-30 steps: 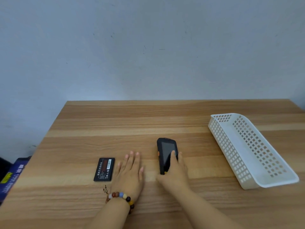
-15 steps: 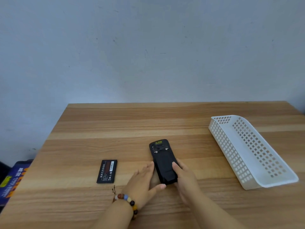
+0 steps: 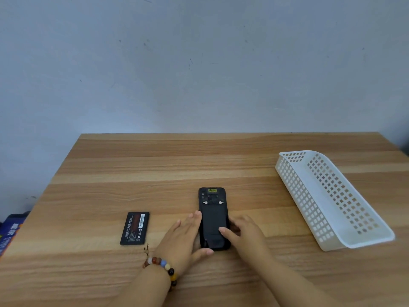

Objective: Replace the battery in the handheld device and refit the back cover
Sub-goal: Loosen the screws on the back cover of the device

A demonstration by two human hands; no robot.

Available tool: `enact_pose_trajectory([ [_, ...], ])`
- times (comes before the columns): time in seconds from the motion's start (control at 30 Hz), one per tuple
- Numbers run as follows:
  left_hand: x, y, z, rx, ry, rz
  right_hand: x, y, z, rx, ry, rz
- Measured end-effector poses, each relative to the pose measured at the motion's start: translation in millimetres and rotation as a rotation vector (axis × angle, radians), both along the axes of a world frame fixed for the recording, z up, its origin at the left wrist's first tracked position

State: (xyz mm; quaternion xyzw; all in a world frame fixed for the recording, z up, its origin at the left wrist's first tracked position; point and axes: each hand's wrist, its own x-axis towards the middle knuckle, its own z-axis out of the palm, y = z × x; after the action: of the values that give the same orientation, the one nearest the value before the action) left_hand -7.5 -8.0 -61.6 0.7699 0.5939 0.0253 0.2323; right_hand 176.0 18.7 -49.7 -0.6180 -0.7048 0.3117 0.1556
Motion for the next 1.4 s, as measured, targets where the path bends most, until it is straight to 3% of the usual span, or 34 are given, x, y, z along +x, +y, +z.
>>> enact_pose_trajectory([
  [0.2,1.5,-1.5,-5.1,0.057,0.002,0.036,5.5,20.0,18.4,0.008,-0.145,0.104],
  [0.3,2.3,-1.9,-6.8,0.085,0.005,0.042,6.0,44.0,39.0,0.104,-0.258,0.132],
  [0.53,2.5,-4.3,-4.7,0.134,-0.006,0.071,-7.8,90.3,51.9,0.097,-0.574,0.557],
  [0.67,2.4,-3.9,-3.7,0.126,-0.008,0.073,-13.2,99.0,52.6,0.136,-0.750,0.694],
  [1.1,2.1,-3.1,-3.3,0.121,0.004,0.059,-14.1,107.1,52.4,0.223,-0.852,0.862],
  [1.4,1.1,-1.7,-6.9,0.120,0.002,0.049,-20.0,106.4,59.3,0.324,-1.035,0.956],
])
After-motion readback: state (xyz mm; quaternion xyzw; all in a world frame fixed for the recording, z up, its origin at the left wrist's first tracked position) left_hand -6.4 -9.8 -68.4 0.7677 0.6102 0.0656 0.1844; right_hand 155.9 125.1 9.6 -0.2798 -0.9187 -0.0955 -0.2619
